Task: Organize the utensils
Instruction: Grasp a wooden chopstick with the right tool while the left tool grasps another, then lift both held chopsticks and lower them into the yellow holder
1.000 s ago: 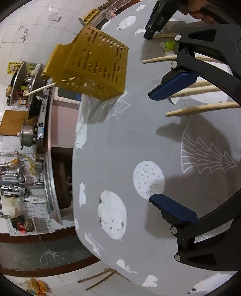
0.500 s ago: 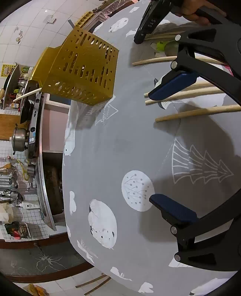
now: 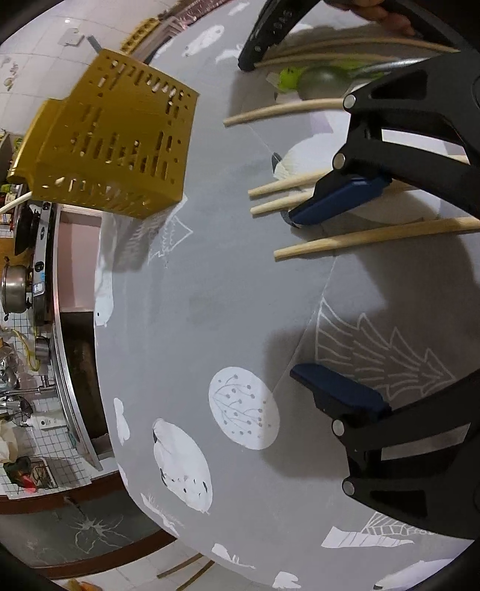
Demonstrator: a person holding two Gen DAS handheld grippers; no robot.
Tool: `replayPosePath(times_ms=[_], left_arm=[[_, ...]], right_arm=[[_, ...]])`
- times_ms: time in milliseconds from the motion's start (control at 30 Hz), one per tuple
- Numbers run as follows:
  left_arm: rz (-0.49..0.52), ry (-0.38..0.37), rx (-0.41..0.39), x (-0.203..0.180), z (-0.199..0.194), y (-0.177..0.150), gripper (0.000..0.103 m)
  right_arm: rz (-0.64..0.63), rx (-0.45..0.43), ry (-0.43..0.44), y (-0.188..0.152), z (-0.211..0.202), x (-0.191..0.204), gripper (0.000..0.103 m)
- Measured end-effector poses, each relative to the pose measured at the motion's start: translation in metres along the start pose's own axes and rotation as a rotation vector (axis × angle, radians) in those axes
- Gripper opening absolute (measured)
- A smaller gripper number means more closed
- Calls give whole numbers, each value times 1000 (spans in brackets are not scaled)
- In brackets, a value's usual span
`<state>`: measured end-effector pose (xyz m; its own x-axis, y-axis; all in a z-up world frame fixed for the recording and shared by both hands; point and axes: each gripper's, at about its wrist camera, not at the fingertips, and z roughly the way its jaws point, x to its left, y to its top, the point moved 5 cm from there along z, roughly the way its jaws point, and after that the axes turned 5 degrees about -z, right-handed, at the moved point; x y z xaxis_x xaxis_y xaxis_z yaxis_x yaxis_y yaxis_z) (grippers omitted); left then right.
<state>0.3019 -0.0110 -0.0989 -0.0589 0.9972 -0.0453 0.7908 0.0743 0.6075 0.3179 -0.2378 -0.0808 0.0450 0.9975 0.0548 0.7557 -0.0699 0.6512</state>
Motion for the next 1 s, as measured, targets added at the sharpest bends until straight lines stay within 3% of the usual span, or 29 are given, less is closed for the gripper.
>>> replayPosePath(times_ms=[133, 300, 533, 667, 800, 1000], left_arm=[[15, 0, -2, -6, -2, 0, 64], [36, -14, 3, -15, -7, -3, 40], [61, -6, 5, -20, -6, -1, 30], [59, -8, 1, -19, -5, 3, 14], [47, -15, -2, -16, -5, 4, 7], [41, -25, -4, -15, -4, 6, 7]], right_arm=[[-3, -1, -7, 0, 0, 0, 8], [-8, -3, -13, 0, 0, 0, 8], [-4, -3, -11, 1, 0, -2, 8], [-1, -11, -9, 2, -1, -2, 7], [5, -25, -7, 3, -5, -3, 7], [8, -43, -4, 4, -10, -2, 7]])
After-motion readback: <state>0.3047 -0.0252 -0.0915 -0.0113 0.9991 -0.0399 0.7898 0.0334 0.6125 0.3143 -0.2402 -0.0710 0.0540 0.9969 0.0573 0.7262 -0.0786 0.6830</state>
